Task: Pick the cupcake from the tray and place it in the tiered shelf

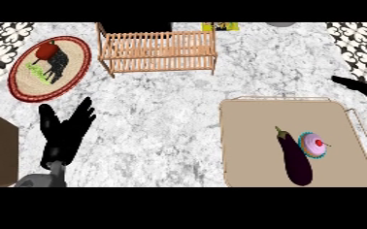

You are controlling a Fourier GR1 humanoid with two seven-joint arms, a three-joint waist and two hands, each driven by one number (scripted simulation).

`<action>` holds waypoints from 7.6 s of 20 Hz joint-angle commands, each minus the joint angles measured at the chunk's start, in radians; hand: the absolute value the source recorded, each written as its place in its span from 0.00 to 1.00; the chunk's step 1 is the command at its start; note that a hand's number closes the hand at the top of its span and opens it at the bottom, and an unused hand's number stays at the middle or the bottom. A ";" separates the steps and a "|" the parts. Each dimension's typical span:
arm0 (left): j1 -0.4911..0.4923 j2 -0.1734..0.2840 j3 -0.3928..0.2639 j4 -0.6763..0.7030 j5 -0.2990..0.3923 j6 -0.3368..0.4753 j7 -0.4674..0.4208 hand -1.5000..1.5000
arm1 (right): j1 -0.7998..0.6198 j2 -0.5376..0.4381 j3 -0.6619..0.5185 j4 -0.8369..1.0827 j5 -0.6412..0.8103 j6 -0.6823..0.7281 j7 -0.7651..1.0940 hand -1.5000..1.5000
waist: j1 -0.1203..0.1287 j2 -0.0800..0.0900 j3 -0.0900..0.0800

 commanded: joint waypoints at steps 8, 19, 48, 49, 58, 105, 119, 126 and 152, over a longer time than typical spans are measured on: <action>0.003 -0.043 0.034 0.030 -0.038 -0.027 -0.023 0.50 | 0.131 0.074 0.006 -0.084 0.249 -0.018 0.017 0.00 | -0.003 0.000 0.001; 0.012 -0.067 0.065 -0.057 -0.074 -0.051 0.057 0.50 | 0.161 0.264 -0.005 -0.192 0.430 -0.033 0.121 0.00 | 0.000 0.000 0.001; 0.019 -0.139 0.142 -0.041 -0.162 -0.123 0.038 0.50 | 0.047 0.516 -0.004 0.205 0.828 -0.239 -0.152 0.00 | 0.003 0.001 0.001; -0.056 -0.142 0.148 0.052 -0.173 -0.113 0.016 0.50 | -0.026 0.428 -0.001 0.286 0.840 -0.191 -0.230 1.00 | 0.004 0.003 0.001; -0.045 -0.141 0.166 0.029 -0.164 -0.110 0.051 0.50 | 0.067 0.485 0.087 0.213 0.877 -0.202 -0.320 1.00 | 0.001 0.001 0.001; -0.052 -0.126 0.156 0.001 -0.168 -0.155 0.061 0.50 | -1.418 0.914 0.192 0.478 0.647 -0.694 1.141 1.00 | 0.042 0.006 -0.001; -0.059 -0.145 0.157 -0.004 -0.185 -0.131 0.059 0.50 | -1.498 0.907 0.093 0.962 0.631 -0.754 0.760 1.00 | 0.037 0.012 -0.001; -0.060 -0.156 0.151 0.019 -0.193 -0.135 0.036 0.50 | -1.555 0.884 0.055 1.121 0.643 -0.833 0.662 1.00 | 0.044 0.018 -0.002; -0.093 -0.139 0.180 0.013 -0.181 -0.143 0.074 0.50 | -1.567 0.889 -0.158 1.208 0.528 -1.109 0.510 0.00 | 0.044 0.018 -0.001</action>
